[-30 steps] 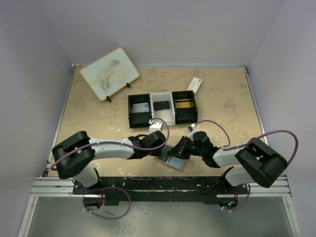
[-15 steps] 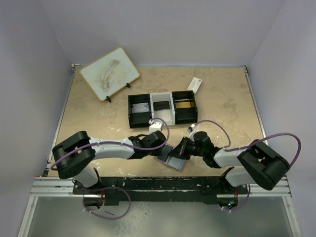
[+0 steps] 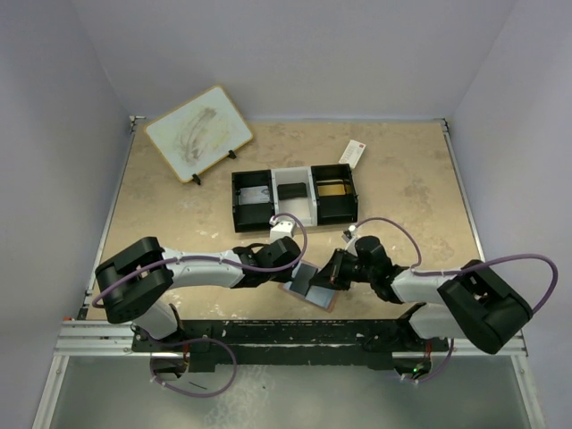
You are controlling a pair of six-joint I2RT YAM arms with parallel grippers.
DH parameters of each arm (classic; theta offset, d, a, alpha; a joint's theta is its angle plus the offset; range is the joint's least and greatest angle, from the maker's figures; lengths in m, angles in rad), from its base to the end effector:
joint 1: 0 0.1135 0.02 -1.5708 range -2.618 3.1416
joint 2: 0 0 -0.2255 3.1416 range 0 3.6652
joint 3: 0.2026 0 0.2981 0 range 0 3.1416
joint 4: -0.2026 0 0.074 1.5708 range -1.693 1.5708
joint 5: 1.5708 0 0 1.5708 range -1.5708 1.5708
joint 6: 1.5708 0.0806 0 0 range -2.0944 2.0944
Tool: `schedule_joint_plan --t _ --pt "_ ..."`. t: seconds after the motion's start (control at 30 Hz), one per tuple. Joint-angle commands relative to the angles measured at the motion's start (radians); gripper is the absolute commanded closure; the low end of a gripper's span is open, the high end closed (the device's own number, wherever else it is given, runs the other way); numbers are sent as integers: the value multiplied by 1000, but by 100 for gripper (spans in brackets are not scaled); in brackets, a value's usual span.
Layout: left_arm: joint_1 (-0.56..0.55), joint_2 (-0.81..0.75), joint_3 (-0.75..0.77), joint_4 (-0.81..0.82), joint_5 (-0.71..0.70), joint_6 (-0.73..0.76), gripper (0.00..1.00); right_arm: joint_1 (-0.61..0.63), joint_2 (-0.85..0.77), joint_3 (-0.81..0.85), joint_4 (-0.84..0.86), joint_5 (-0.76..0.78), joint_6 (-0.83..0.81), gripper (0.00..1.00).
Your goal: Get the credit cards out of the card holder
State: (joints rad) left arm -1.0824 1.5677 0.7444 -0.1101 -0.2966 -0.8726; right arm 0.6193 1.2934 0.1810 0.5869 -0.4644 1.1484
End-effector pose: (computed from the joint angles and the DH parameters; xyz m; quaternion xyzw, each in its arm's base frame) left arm 0.1858 -0.2995 0.0442 0.0523 0.9389 -0.1785 0.2896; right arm 0.1970 0.1847 0.0218 0.1096 0.8439 0.5021 0.1539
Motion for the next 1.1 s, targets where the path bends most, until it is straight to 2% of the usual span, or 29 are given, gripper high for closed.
schedule_joint_plan --t 0.0,0.33,0.47,0.53,0.63,0.8,0.9,1.0,1.07 --pt "-1 35 -15 -104 -18 11 100 -8 33 17 12 -33 -23 89" --pt "-8 43 -9 -105 -13 10 100 -8 35 1 115 -57 21 82" --pt "-8 43 -5 -106 -15 9 100 -8 30 -9 126 -52 27 84" --pt "-8 43 -6 -107 -14 10 100 -8 42 -7 106 -44 35 83" --pt "-9 43 -7 -105 -13 11 100 -8 72 -13 135 -21 54 76" --pt "-11 44 -6 -104 -11 9 100 -7 121 -25 172 6 79 75" --pt "-12 42 -9 -104 -10 9 100 -8 130 -24 184 20 87 77" --pt "-13 46 -9 -101 -9 9 100 -7 130 -15 201 24 85 86" --pt "-13 47 -9 -102 -9 8 100 -7 122 -15 218 23 87 87"
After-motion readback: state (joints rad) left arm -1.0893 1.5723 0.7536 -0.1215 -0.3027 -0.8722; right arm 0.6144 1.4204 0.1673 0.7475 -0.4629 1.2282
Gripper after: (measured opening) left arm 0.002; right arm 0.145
